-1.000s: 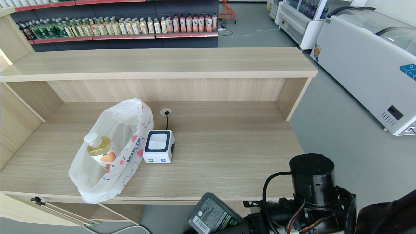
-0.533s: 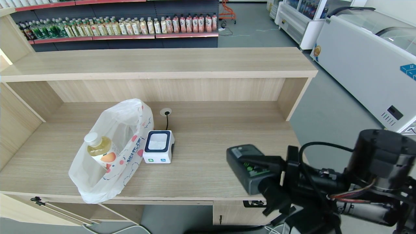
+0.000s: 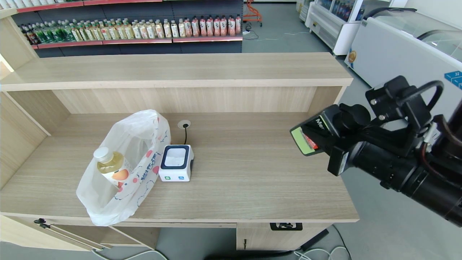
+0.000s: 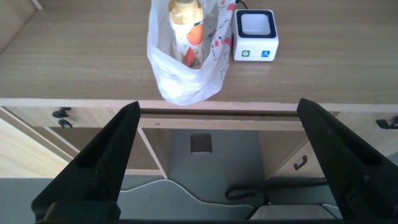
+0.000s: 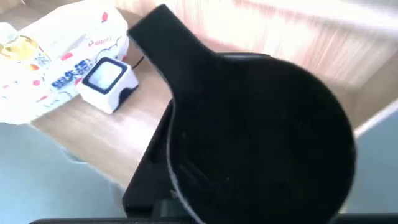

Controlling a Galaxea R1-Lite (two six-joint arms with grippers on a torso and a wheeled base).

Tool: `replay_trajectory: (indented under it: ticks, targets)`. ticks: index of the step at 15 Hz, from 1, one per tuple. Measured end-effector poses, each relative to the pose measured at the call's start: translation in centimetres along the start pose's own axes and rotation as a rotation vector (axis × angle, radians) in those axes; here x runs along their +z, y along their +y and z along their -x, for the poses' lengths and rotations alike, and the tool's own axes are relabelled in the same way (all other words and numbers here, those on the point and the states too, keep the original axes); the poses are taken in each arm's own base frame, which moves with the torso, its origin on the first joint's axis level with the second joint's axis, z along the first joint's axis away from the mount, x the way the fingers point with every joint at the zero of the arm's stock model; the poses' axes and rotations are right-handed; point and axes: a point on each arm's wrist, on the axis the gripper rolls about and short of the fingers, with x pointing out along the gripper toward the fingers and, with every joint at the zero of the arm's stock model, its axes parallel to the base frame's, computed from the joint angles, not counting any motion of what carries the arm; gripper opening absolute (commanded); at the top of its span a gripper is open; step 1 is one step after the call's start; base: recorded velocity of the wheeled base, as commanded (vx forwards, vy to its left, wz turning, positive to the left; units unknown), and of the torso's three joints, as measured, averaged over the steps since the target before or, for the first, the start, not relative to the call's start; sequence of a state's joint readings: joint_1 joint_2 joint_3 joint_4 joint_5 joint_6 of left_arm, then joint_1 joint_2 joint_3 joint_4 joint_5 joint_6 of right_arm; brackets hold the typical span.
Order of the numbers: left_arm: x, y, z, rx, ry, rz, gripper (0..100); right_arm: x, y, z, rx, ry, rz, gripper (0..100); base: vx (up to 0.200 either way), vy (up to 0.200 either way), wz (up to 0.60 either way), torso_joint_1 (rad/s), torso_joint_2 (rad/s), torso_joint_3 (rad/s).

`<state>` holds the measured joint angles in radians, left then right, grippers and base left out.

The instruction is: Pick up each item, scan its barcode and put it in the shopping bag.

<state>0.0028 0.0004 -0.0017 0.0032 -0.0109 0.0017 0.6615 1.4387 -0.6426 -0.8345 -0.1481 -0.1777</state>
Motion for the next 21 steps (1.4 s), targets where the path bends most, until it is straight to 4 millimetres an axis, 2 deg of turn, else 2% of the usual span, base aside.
replay_trajectory:
  ticks: [2,3,5,8,11,14,21]
  targets:
    - [0.0,0.0,0.0,0.000,0.000,0.000,100,0.6,-0.3,0.0,-0.082,0.158,-0.419,0,0.000,0.000,0.00,0.000,0.00,0.000]
    - [0.0,0.0,0.0,0.000,0.000,0.000,100,0.9,-0.5,0.2,-0.126,0.189,-0.576,0,0.000,0.000,0.00,0.000,0.00,0.000]
    - [0.0,0.0,0.0,0.000,0.000,0.000,100,1.4,-1.7,0.5,-0.217,0.199,-0.736,0,0.000,0.000,0.00,0.000,0.00,0.000]
    - [0.0,0.0,0.0,0.000,0.000,0.000,100,1.2,-3.0,1.0,-0.284,0.182,-0.786,0,0.000,0.000,0.00,0.000,0.00,0.000]
    - [0.0,0.0,0.0,0.000,0.000,0.000,100,-0.1,-3.3,2.1,-0.315,0.210,-0.785,0,0.000,0.000,0.00,0.000,0.00,0.000]
    - [0.0,0.0,0.0,-0.001,0.000,0.000,100,-0.3,-3.5,3.0,-0.326,0.208,-0.803,0,0.000,0.000,0.00,0.000,0.00,0.000]
    - [0.0,0.0,0.0,0.000,-0.001,0.000,100,0.0,-3.5,3.2,-0.322,0.191,-0.813,0,0.000,0.200,0.00,0.002,0.00,0.002]
